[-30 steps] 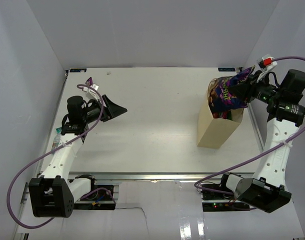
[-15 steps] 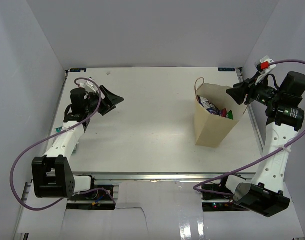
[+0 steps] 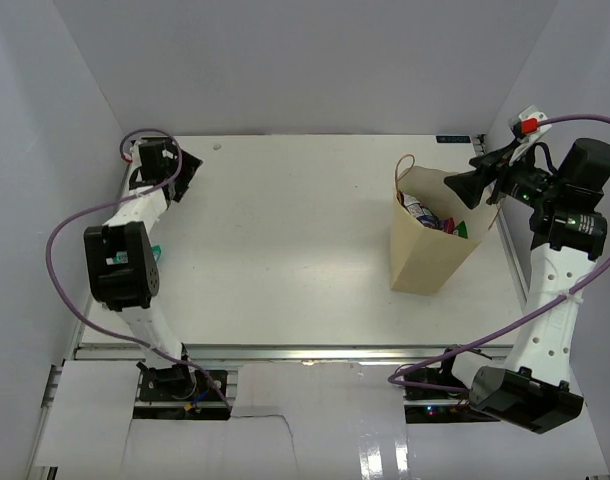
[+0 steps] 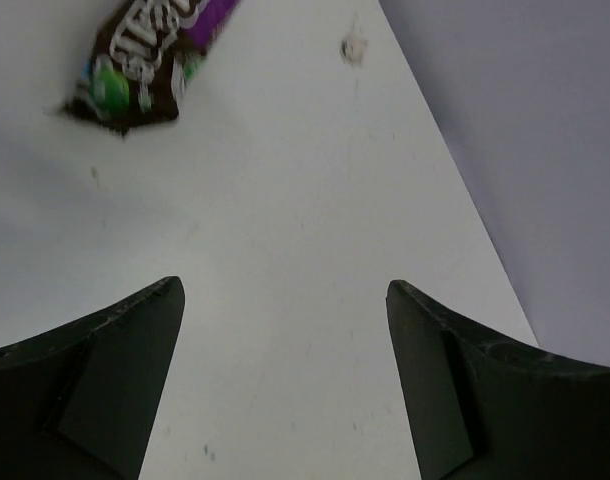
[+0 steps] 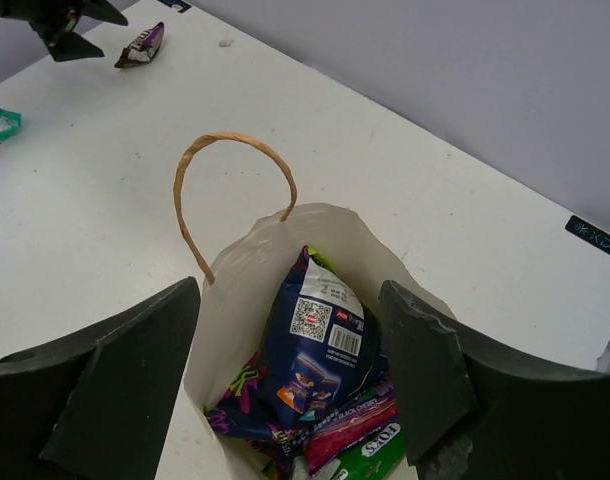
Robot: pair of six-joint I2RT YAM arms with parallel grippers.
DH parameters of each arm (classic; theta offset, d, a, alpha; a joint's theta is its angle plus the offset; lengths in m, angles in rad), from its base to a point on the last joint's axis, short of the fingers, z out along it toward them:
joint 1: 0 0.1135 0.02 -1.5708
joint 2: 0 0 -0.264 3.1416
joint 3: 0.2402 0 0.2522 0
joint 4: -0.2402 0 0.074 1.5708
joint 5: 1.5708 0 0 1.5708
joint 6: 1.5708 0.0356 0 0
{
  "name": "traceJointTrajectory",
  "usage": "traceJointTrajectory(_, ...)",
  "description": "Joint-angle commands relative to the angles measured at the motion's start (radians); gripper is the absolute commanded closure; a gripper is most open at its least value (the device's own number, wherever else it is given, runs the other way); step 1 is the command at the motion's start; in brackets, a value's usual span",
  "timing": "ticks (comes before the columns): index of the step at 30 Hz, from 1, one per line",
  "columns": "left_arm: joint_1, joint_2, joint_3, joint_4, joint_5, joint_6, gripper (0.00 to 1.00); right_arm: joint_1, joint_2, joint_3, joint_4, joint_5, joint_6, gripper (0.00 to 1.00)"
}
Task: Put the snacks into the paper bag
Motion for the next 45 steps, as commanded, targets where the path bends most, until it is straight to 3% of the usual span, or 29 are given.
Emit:
traceJointTrajectory(1, 0.007, 0.155, 0.242, -0.051, -0.214, 0.186, 0.07, 0.028, 0.022, 0.033, 0.089, 0.032, 0.058, 0.21)
traceJointTrajectory(4, 0.001, 0.308, 0.423, -0.074, -0.285, 0.387, 0.07, 0.059, 0.040, 0.035, 0.116, 0.064, 0.071, 0.19)
traceJointTrajectory(8, -0.011, 0.431, 0.536, -0.016, -0.341, 0.628, 0.08, 0.087, 0.074, 0.053, 0.108, 0.087, 0.072, 0.18)
traceJointTrajectory(10, -0.014, 0.524, 0.643, -0.056, -0.366, 0.683, 0.11, 0.093, 0.090, 0.074, 0.105, 0.104, 0.069, 0.17)
traceJointTrajectory(12, -0.014, 0.577, 0.699, -0.097, -0.383, 0.715, 0.18, 0.094, 0.108, 0.093, 0.096, 0.115, 0.065, 0.17)
traceJointTrajectory(16, -0.016, 0.644, 0.746, -0.107, -0.394, 0.749, 0.49, 0.096, 0.129, 0.127, 0.073, 0.120, 0.043, 0.17)
traceJointTrajectory(21, -0.017, 0.651, 0.702, -0.110, -0.400, 0.769, 0.60, 0.100, 0.130, 0.128, 0.068, 0.112, 0.040, 0.17)
traceJointTrajectory(27, -0.017, 0.571, 0.636, -0.127, -0.285, 0.706, 0.98, 0.125, 0.110, 0.139, 0.067, 0.069, 0.031, 0.17)
traceJointTrajectory(30, -0.017, 0.461, 0.575, -0.108, -0.107, 0.640, 1.00, 0.160, 0.103, 0.159, 0.042, 0.016, 0.002, 0.17)
traceJointTrajectory(32, -0.020, 0.334, 0.512, -0.052, 0.119, 0.582, 1.00, 0.209, 0.108, 0.171, 0.016, -0.003, -0.015, 0.18)
traceJointTrajectory(37, -0.023, 0.069, 0.102, 0.298, 0.623, 0.421, 1.00, 0.359, 0.132, 0.199, 0.004, 0.017, -0.038, 0.18)
traceJointTrajectory(39, -0.028, 0.004, 0.023, 0.370, 0.842, 0.289, 0.99, 0.464, 0.166, 0.225, -0.004, 0.038, -0.034, 0.18)
traceJointTrajectory(42, -0.126, -0.081, -0.123, 0.527, 1.038, 0.153, 0.99, 0.614, 0.221, 0.249, 0.008, 0.118, 0.003, 0.17)
traceJointTrajectory(45, -0.235, -0.174, -0.220, 0.552, 1.074, 0.152, 0.99, 0.746, 0.286, 0.263, 0.057, 0.216, 0.101, 0.15)
